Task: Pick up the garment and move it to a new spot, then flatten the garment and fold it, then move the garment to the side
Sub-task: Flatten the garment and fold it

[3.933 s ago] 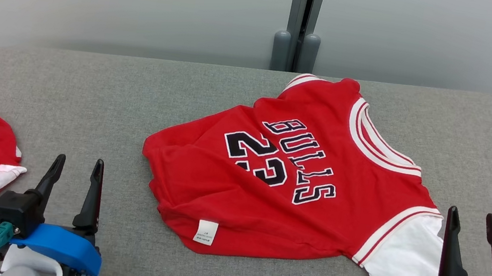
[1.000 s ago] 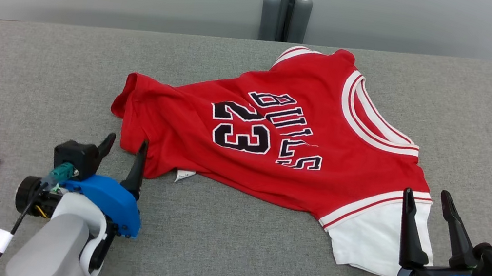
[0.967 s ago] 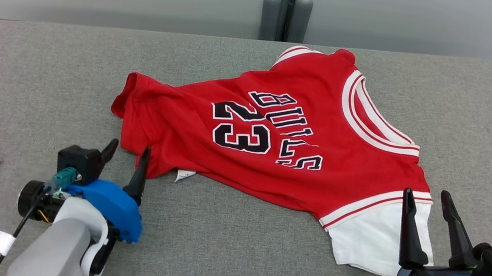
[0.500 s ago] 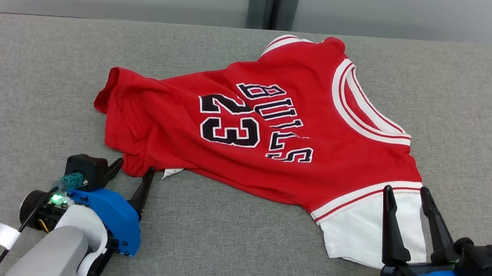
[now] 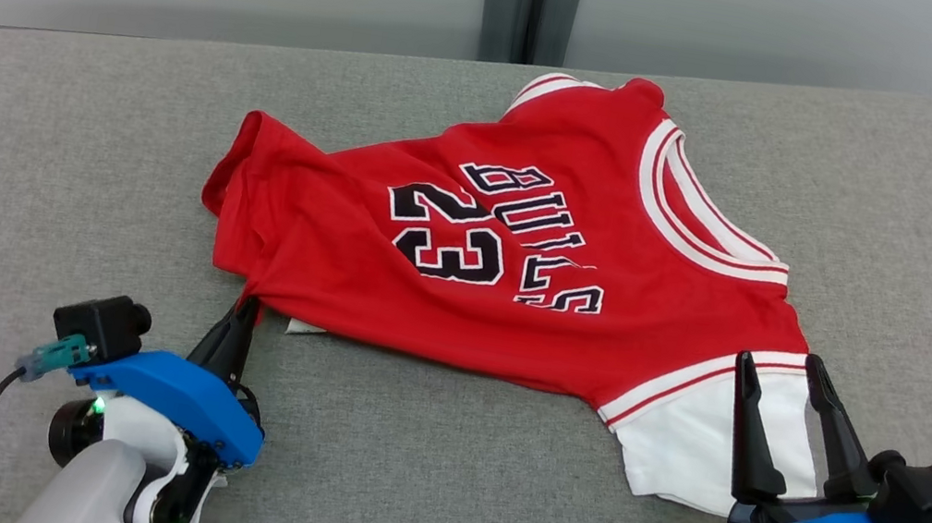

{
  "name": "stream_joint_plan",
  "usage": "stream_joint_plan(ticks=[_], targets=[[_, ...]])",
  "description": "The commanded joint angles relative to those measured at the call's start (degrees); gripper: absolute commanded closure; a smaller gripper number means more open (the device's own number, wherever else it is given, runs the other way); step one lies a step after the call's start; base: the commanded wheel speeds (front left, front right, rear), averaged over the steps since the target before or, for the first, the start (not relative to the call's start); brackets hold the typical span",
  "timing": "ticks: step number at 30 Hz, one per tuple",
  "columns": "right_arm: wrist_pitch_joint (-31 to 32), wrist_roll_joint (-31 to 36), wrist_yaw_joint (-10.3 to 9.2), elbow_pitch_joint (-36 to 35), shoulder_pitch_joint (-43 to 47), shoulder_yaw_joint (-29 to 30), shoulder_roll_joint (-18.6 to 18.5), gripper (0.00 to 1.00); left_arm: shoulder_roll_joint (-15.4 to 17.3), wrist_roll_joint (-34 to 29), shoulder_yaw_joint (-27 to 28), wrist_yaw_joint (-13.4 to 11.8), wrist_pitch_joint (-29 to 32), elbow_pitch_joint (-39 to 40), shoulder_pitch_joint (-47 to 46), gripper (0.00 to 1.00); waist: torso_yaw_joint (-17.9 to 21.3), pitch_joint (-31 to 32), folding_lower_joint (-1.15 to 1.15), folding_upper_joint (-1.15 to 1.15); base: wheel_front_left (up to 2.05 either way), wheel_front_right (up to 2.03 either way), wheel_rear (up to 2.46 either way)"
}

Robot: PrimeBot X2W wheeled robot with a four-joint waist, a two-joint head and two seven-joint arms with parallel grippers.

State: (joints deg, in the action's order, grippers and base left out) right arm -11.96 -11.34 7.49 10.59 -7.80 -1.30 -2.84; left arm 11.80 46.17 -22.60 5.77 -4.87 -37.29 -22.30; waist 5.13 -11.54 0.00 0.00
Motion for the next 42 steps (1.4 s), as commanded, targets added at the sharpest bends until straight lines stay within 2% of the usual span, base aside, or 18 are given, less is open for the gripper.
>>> stream_joint_plan(ticks=[1, 6, 12, 14, 18, 27, 31, 37, 42], targets=[[-0.27, 0.44, 0.0, 0.1, -0.06, 0.23, -0.1, 0.0, -0.31, 2.19, 1.09, 0.53, 0.42, 1.79, 1.62, 1.0, -0.46, 0.17, 0.0, 0.0, 0.0, 0.0, 0.0], [0.02, 0.86, 0.0, 0.12, 0.55, 0.82, -0.1, 0.0, 1.95, 5.99, 2.22, 0.79, 3.05, 9.37, 7.58, 1.0, -2.02, 0.8, 0.0, 0.0, 0.0, 0.0, 0.0], [0.27, 1.04, 0.0, 0.08, 1.08, 1.41, -0.11, 0.0, 4.13, 8.14, 2.83, -2.59, 7.05, 17.95, 13.75, 1.0, -3.37, 1.94, 0.0, 0.0, 0.0, 0.0, 0.0], [0.37, 1.01, 0.0, 0.04, 1.27, 1.48, -0.11, 0.0, 4.24, 8.17, 2.87, -3.87, 7.58, 20.33, 15.06, 0.0, -3.66, 2.32, 0.0, 0.0, 0.0, 0.0, 0.0], [0.55, 1.03, 0.0, -0.16, 1.69, 1.36, -0.11, 0.0, 4.74, 6.9, 4.18, -5.57, 4.64, 22.98, 16.34, 0.0, -4.0, 3.04, 0.0, 0.0, 0.0, 0.0, 0.0], [0.89, 1.17, 0.0, -0.73, 2.88, 3.28, -0.11, 0.0, 4.91, 1.32, 4.11, -5.26, -4.85, 21.9, 16.05, 0.0, -4.66, 5.17, 0.0, 0.0, 0.0, 0.0, 0.0], [1.37, 1.52, 0.0, -0.95, 3.32, 4.99, -0.11, 0.0, 4.97, -3.16, 3.7, -5.34, -8.71, 20.63, 14.26, 0.0, -4.97, 6.09, 0.0, 0.0, 0.0, 0.0, 0.0], [2.77, 1.66, 0.0, -1.08, 3.92, 7.08, -0.11, 0.0, 4.32, -11.07, 4.14, -5.25, -10.32, 19.9, 12.61, 0.0, -5.07, 7.55, 0.0, 0.0, 0.0, 0.0, 0.0], [4.12, 2.08, 0.0, -0.84, 4.5, 8.44, -0.11, 0.0, 3.31, -15.79, 6.58, -5.01, -10.36, 19.98, 13.13, 0.0, -4.75, 8.6, 0.0, 0.0, 0.0, 0.0, 0.0]])
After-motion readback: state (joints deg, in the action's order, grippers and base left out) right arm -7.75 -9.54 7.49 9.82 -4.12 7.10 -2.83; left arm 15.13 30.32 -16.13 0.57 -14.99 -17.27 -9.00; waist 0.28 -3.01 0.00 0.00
